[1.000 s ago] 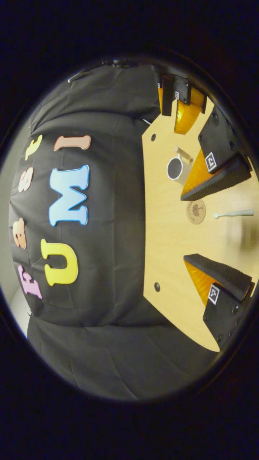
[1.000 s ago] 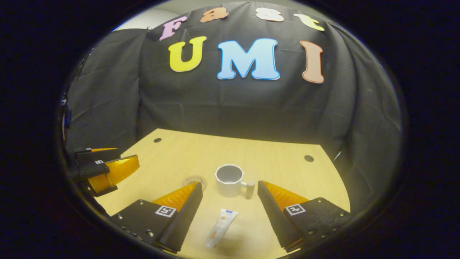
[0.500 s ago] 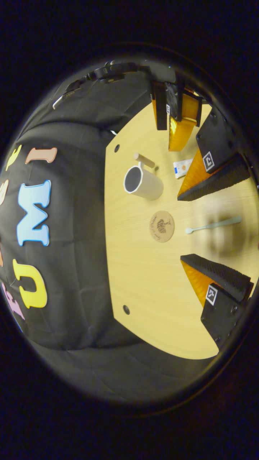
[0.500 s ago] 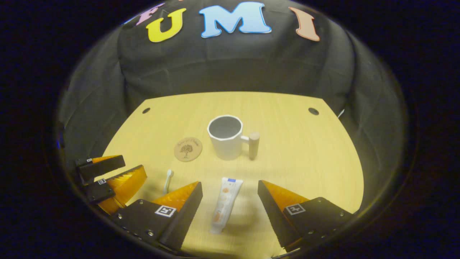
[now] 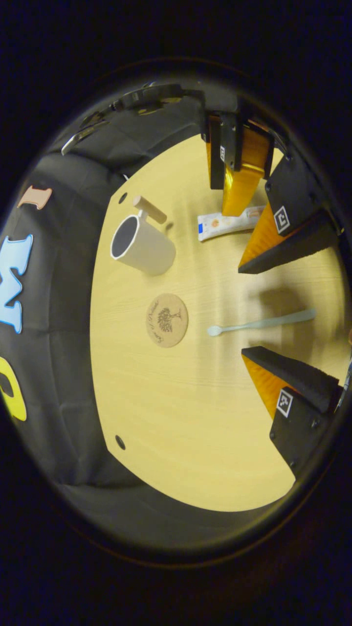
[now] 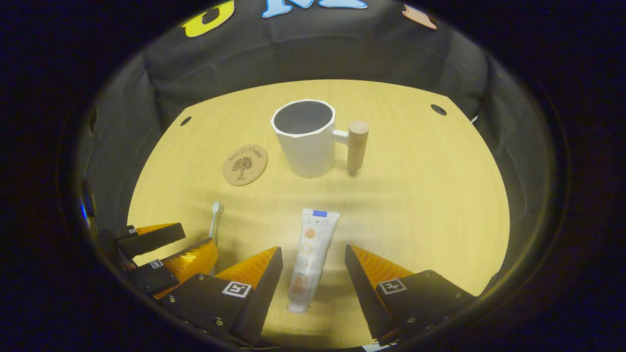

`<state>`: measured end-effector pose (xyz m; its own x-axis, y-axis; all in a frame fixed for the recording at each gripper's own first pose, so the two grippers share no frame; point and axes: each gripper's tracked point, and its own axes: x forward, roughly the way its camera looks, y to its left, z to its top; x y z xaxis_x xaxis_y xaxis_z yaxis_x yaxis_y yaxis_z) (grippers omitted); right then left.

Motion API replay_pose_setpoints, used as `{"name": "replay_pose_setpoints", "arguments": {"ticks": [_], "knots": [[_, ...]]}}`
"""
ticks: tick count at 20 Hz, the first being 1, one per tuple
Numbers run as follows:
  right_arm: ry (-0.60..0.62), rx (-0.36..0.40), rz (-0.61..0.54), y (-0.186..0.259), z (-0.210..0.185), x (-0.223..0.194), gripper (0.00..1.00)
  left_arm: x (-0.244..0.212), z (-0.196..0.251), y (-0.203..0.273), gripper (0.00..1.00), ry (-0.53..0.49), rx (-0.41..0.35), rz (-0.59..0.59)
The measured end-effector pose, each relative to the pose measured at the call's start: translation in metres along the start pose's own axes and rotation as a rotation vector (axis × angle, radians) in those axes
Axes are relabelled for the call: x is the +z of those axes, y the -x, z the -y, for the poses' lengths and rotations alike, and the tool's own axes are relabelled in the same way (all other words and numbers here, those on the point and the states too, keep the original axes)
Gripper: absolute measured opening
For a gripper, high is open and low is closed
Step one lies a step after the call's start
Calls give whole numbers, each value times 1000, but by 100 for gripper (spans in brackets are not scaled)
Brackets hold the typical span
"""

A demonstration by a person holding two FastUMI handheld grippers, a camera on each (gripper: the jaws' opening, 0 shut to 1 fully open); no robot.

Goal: Put the toothbrush and toothpaste on the desktop into the cup, then pick up the cup and place it on the coaster on the desktop.

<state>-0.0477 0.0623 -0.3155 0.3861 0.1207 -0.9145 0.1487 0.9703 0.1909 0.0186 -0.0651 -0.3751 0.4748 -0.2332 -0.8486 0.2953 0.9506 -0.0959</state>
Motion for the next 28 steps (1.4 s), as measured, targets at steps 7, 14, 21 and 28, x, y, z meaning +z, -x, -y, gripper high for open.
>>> {"name": "replay_pose_setpoints", "arguments": {"ticks": [7,14,21,28], "knots": [[-22,-30,-120,-25,4,-11,79,-24,-7,-25,95,38,24,-122],[-2,-72,-191,-39,8,-18,72,-35,-16,-38,91,-6,95,-192],[17,-90,-251,-32,10,-27,56,-31,-18,-41,33,16,107,-154],[-2,-37,-245,-37,3,-29,16,-25,-16,-42,8,-24,124,-164]]}}
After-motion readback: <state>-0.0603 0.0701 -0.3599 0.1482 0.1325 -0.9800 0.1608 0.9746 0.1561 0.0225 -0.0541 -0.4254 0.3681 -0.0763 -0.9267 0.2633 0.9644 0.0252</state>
